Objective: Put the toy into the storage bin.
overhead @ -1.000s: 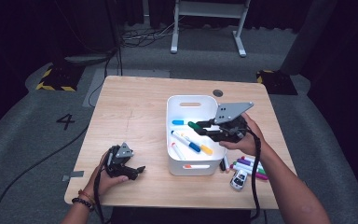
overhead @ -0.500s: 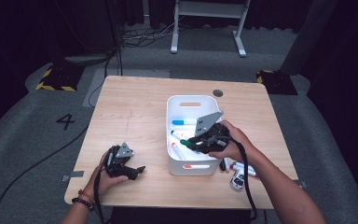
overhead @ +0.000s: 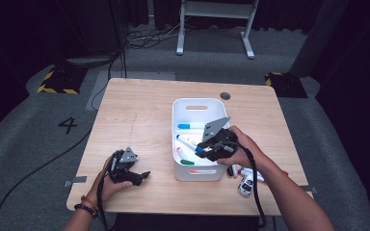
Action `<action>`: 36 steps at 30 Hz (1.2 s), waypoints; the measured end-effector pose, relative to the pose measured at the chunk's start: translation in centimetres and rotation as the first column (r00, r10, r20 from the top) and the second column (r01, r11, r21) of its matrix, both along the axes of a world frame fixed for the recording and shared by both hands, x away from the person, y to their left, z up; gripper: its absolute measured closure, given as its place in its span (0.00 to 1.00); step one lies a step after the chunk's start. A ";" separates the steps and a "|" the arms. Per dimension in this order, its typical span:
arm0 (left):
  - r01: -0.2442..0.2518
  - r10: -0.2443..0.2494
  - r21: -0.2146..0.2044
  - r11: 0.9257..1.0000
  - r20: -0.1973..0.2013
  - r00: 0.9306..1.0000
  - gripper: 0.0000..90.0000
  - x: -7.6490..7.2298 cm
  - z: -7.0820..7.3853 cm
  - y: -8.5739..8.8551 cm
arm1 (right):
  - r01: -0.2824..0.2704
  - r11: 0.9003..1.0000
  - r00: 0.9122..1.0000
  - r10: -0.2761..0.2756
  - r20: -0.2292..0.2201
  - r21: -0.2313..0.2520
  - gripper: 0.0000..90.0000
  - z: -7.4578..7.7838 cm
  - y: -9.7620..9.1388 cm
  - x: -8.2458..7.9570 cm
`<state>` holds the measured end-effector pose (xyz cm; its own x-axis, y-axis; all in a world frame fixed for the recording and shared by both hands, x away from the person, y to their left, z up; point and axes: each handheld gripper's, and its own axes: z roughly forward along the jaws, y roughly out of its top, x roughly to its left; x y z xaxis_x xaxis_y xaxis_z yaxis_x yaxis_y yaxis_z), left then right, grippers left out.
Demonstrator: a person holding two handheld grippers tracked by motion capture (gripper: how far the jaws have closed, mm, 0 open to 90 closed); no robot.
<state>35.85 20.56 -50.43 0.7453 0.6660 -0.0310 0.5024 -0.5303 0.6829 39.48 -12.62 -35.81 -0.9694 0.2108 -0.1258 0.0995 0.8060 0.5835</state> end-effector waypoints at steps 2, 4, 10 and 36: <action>0.000 0.000 0.000 1.000 0.000 1.000 0.17 0.0 0.0 0.0 | 0.020 0.999 1.000 -0.020 0.011 0.046 0.73 0.5 -1.0 -0.1; 0.000 0.000 0.000 1.000 0.000 1.000 0.17 0.0 0.0 0.0 | 0.030 0.996 0.999 -0.034 0.040 0.087 0.72 1.0 -2.4 -0.2; 0.000 0.000 0.000 1.000 -0.001 1.000 0.17 0.0 0.0 0.0 | 0.104 0.974 0.990 -0.120 0.067 0.202 0.70 2.3 -7.6 -1.0; -0.001 0.001 0.002 1.000 0.000 1.000 0.17 0.0 0.0 0.0 | 0.506 0.837 0.859 -0.512 -0.027 0.207 0.70 -8.3 -28.4 -3.1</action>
<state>35.84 20.54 -50.42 0.7449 0.6665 -0.0301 0.5030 -0.5313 0.6817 36.40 -41.07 -44.14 -0.7152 0.6968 -0.0532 0.4447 0.5125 0.7345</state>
